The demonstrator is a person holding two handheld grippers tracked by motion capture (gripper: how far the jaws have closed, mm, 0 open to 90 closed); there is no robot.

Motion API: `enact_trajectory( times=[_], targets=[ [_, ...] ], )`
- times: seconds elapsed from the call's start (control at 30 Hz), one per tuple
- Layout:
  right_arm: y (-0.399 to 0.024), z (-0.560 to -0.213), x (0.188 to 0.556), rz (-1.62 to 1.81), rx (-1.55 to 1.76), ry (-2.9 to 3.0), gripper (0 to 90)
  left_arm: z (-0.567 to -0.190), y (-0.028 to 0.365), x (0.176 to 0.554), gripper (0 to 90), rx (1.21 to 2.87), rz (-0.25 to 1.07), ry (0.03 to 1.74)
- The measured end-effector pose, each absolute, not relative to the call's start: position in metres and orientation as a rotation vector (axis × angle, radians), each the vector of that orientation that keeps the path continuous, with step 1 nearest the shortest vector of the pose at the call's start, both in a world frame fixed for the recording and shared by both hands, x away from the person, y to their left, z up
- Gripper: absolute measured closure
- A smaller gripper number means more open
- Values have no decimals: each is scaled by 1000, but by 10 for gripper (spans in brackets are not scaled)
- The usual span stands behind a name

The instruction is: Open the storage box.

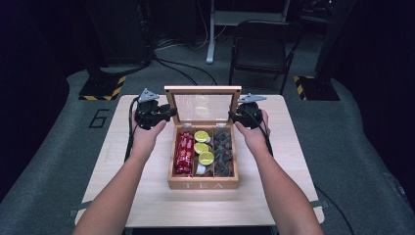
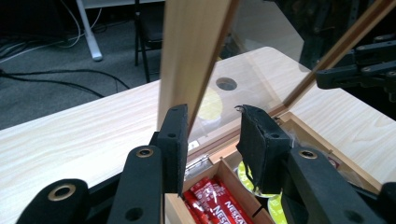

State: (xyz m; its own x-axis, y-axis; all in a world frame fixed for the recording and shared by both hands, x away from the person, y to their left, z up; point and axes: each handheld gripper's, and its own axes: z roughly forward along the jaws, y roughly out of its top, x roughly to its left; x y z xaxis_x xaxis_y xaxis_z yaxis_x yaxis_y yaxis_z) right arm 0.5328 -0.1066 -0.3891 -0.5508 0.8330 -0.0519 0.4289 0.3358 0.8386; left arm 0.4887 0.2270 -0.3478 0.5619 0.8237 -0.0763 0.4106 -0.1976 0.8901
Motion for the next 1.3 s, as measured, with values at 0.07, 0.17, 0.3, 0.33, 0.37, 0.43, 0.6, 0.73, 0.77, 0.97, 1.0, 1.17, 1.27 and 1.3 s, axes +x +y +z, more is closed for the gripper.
enact_trajectory(
  times=[0.07, 0.17, 0.3, 0.33, 0.37, 0.43, 0.6, 0.73, 0.77, 0.97, 1.0, 1.17, 1.27, 1.3],
  targets=[
    [-106, -388, 533, 1111, 1107, 2128, 643, -347, 226, 488, 620, 1822, 528, 1005],
    [-105, -388, 534, 1109, 1116, 2124, 644, -346, 226, 486, 620, 1830, 533, 998],
    [-106, -387, 537, 1109, 1127, 2131, 643, -345, 228, 485, 620, 1833, 543, 996],
    [-105, -387, 537, 1106, 1129, 2132, 643, -345, 230, 485, 620, 1835, 542, 997],
    [-105, -386, 538, 1104, 1128, 2135, 643, -345, 231, 485, 620, 1833, 547, 998],
    [-105, -386, 538, 1105, 1137, 2132, 644, -344, 232, 484, 620, 1830, 548, 1000],
    [-104, -385, 538, 1092, 1150, 2135, 643, -342, 236, 480, 615, 1834, 550, 1002],
    [-103, -384, 537, 1076, 1153, 2142, 643, -339, 237, 476, 610, 1825, 543, 996],
    [-103, -384, 538, 1076, 1148, 2139, 643, -339, 237, 475, 607, 1825, 541, 993],
    [-103, -385, 540, 1091, 1173, 2122, 645, -338, 238, 473, 605, 1824, 542, 983],
    [-103, -385, 542, 1094, 1167, 2124, 645, -338, 239, 472, 604, 1825, 539, 982],
    [-103, -386, 546, 1098, 1183, 2110, 647, -338, 243, 472, 601, 1831, 543, 983],
    [-103, -384, 550, 1085, 1187, 2124, 648, -339, 244, 472, 601, 1826, 549, 988],
    [-103, -384, 550, 1082, 1191, 2126, 648, -340, 245, 472, 601, 1827, 549, 990]
  ],
)
